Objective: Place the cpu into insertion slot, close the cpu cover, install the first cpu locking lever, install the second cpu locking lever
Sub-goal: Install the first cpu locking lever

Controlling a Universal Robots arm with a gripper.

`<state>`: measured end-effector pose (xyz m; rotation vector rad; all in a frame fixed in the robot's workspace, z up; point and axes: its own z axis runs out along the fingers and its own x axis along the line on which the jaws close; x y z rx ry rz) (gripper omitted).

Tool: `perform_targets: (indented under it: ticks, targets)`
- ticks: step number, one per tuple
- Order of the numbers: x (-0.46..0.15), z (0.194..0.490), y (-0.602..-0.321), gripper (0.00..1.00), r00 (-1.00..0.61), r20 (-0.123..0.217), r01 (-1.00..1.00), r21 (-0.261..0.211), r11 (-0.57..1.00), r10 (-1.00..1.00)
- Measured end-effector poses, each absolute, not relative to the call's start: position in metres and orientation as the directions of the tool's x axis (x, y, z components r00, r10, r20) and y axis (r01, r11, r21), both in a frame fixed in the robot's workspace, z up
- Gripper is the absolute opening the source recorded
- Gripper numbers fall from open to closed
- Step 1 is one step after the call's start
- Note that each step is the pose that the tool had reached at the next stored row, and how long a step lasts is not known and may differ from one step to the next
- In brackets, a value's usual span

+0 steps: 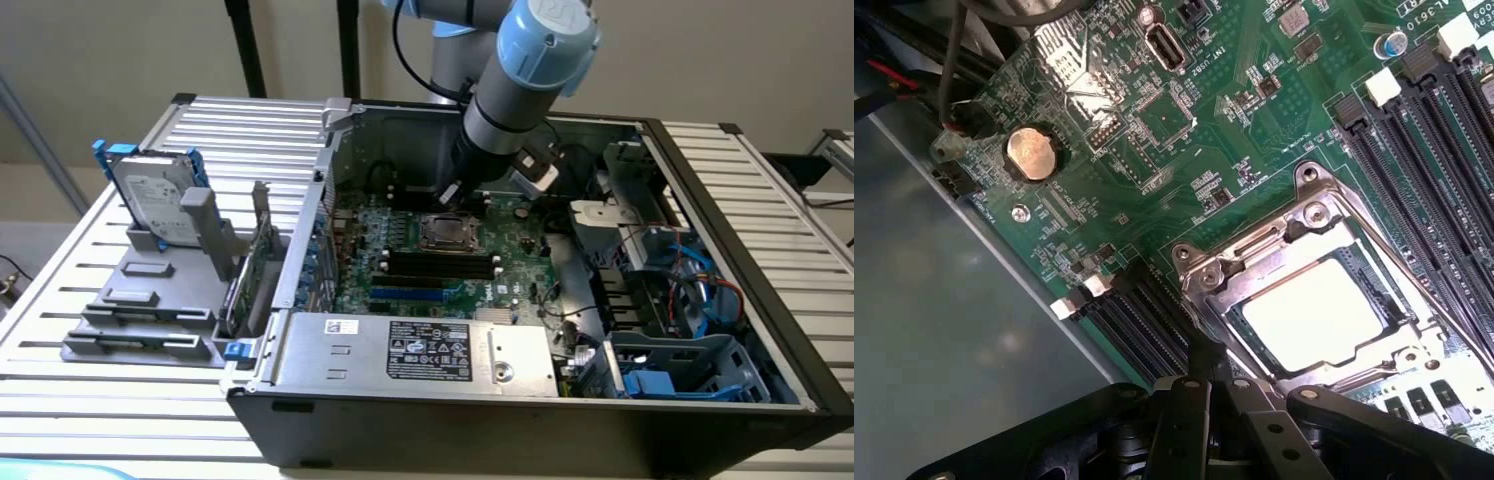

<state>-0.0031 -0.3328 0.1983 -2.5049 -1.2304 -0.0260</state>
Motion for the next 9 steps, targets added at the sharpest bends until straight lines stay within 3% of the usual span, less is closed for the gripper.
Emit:
perform_targets:
  ticks: [9]
  targets:
    - [0.0009, 0.1964, -0.3343, 0.11, 0.61, 0.167, 0.78, -0.3, -0.549, 0.775]
